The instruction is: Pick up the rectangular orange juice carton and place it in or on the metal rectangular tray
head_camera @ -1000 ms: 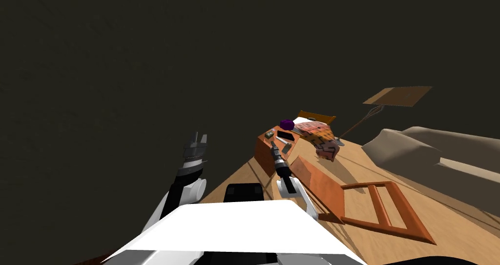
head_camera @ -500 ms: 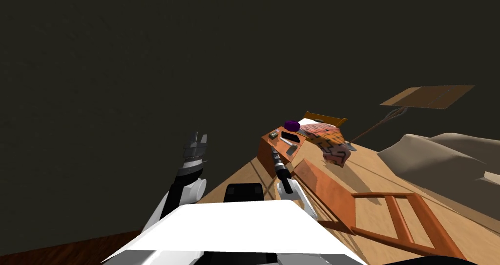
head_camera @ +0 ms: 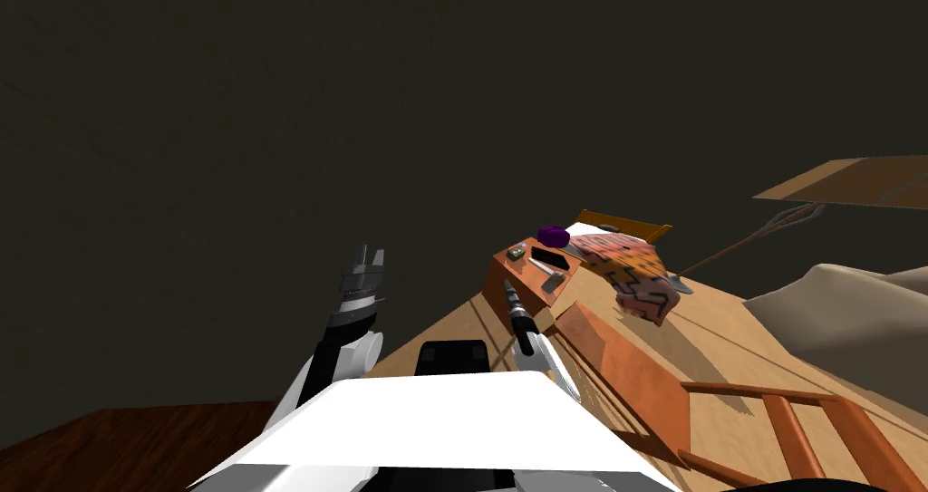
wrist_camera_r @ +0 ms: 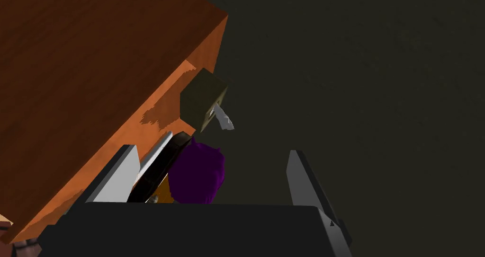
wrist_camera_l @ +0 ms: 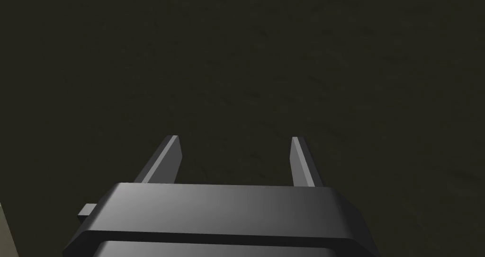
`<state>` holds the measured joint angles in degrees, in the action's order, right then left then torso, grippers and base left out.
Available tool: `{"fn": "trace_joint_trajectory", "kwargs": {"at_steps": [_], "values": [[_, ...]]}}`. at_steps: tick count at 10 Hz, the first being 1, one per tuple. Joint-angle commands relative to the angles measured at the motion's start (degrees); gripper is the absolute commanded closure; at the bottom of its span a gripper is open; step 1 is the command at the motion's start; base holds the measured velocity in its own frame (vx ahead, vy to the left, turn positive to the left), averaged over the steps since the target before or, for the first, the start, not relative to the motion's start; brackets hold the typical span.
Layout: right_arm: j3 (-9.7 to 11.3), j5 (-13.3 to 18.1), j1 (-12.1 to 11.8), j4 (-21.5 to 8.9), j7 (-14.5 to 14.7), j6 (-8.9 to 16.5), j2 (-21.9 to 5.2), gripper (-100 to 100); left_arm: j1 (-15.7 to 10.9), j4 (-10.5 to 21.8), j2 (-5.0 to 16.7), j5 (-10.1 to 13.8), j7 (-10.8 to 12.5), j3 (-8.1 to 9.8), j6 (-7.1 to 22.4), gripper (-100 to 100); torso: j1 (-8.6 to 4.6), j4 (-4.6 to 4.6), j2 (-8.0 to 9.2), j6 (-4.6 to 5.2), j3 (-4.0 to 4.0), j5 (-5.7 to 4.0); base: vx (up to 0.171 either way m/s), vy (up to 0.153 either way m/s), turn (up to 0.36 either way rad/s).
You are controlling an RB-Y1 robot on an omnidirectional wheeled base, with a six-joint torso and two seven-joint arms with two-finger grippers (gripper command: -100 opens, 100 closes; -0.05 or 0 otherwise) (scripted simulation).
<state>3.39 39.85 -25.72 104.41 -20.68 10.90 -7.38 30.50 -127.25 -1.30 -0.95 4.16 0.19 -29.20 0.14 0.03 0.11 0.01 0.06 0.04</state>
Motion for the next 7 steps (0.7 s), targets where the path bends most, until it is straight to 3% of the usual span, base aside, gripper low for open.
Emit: {"fn": "trace_joint_trajectory", "kwargs": {"at_steps": [1,4,5,6,7], "values": [[-0.3,1.8,-0.6,-0.8,-0.8,2.4,-0.6,-100,0.0,0.0,0.0,0.0,0.0,0.00,0.0,0,0.00,0.00,0.00,0.00,0.00,0.00,-0.019,0.037,0.086],[-1.3,6.5,-0.2,-5.9,-2.7,7.7,-0.9,-100,0.0,0.0,0.0,0.0,0.0,0.01,0.0,0,-0.07,0.00,-0.01,0.04,-0.01,-0.01,-0.005,0.042,0.147],[-1.3,7.7,-0.2,-6.1,-2.7,8.5,-0.9,-100,0.0,0.0,0.0,0.0,0.0,0.00,0.0,0,-0.05,0.00,-0.03,0.01,-0.01,-0.01,0.003,0.027,0.075],[-1.8,9.4,0.0,-7.6,-3.8,11.0,-1.2,-100,0.0,0.0,0.0,0.0,0.0,0.01,0.0,0,-0.10,-0.01,-0.04,0.04,-0.02,-0.01,-0.001,0.030,0.155],[-1.8,10.5,0.0,-8.8,-3.8,11.5,-1.2,-100,0.0,0.0,0.0,0.0,0.0,0.00,0.0,0,-0.08,0.00,-0.04,0.01,-0.02,-0.02,0.003,0.030,0.086]]}}
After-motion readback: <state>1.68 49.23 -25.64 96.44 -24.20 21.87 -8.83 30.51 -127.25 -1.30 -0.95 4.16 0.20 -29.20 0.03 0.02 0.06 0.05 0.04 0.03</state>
